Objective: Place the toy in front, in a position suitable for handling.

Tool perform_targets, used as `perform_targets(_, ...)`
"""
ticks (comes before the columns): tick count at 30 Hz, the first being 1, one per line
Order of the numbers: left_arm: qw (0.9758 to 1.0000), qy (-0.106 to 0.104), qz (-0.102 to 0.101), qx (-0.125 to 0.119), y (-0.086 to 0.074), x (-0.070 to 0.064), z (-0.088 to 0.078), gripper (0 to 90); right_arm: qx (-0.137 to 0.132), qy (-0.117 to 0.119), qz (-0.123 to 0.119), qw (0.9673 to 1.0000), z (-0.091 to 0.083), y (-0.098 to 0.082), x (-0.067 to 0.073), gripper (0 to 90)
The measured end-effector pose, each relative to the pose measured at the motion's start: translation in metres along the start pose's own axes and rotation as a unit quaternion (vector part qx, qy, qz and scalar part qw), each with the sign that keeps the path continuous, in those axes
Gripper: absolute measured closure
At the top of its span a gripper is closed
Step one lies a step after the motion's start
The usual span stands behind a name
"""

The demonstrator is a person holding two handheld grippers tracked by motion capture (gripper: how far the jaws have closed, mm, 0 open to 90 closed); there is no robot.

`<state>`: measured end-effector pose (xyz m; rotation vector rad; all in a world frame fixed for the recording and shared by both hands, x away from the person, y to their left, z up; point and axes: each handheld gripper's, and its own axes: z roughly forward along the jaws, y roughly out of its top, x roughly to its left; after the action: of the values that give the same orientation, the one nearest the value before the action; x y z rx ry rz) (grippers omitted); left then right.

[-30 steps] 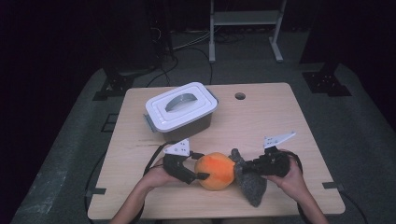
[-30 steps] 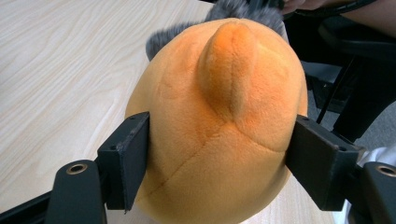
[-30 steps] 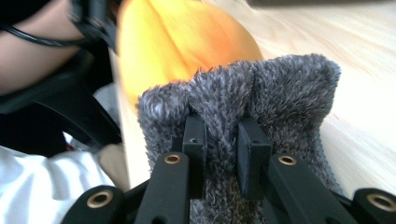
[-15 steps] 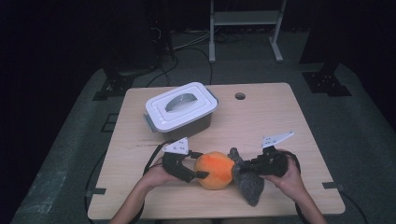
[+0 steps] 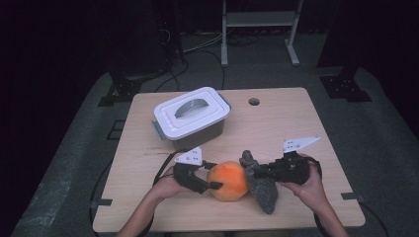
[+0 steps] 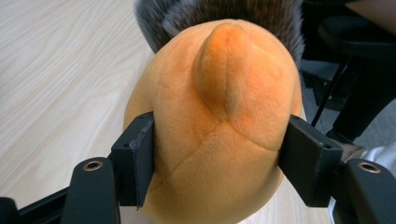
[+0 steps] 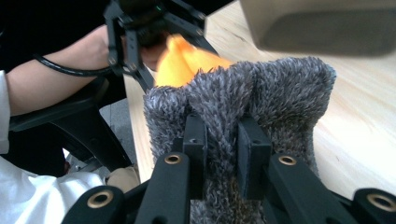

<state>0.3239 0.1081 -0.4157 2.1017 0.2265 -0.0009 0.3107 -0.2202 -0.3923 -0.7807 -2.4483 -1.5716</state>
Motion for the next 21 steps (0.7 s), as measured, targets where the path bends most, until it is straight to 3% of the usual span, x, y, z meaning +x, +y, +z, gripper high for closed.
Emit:
perform_targets(3,0.9999,0.001,0.015,0.008,0.002,-0.004,0.002,30.7,0.020,-0.006,-0.016,0.9997,0.009,0.001,0.005,75.2)
perform_targets(5,0.9997,0.005,0.023,0.009,0.003,-0.006,0.004,23.6,0.031,-0.002,-0.011,0.9995,0.014,-0.004,0.002,75.3)
perform_targets(9,0.9998,0.009,0.010,0.016,0.004,-0.005,0.011,11.4,0.038,-0.002,-0.006,0.9993,0.011,-0.008,-0.004,75.3)
perform_targets(12,0.9999,-0.002,0.012,0.011,0.002,-0.005,0.011,15.9,0.039,-0.008,0.003,0.9992,0.008,-0.013,-0.009,75.3)
perform_targets(16,0.9991,-0.035,0.024,0.004,0.002,-0.008,0.006,28.4,0.045,-0.033,0.011,0.9984,0.004,-0.016,-0.015,75.3)
perform_targets(18,0.9993,-0.028,0.026,0.005,0.002,-0.008,0.006,26.7,0.043,-0.030,0.016,0.9985,0.003,-0.018,-0.018,75.3)
perform_targets(19,0.9995,-0.019,0.025,0.009,0.003,-0.008,0.009,19.4,0.042,-0.032,0.015,0.9985,0.004,-0.018,-0.018,75.3)
perform_targets(21,0.9994,0.004,0.021,0.028,0.003,-0.007,0.014,16.5,0.043,-0.033,0.015,0.9985,0.004,-0.017,-0.017,75.3)
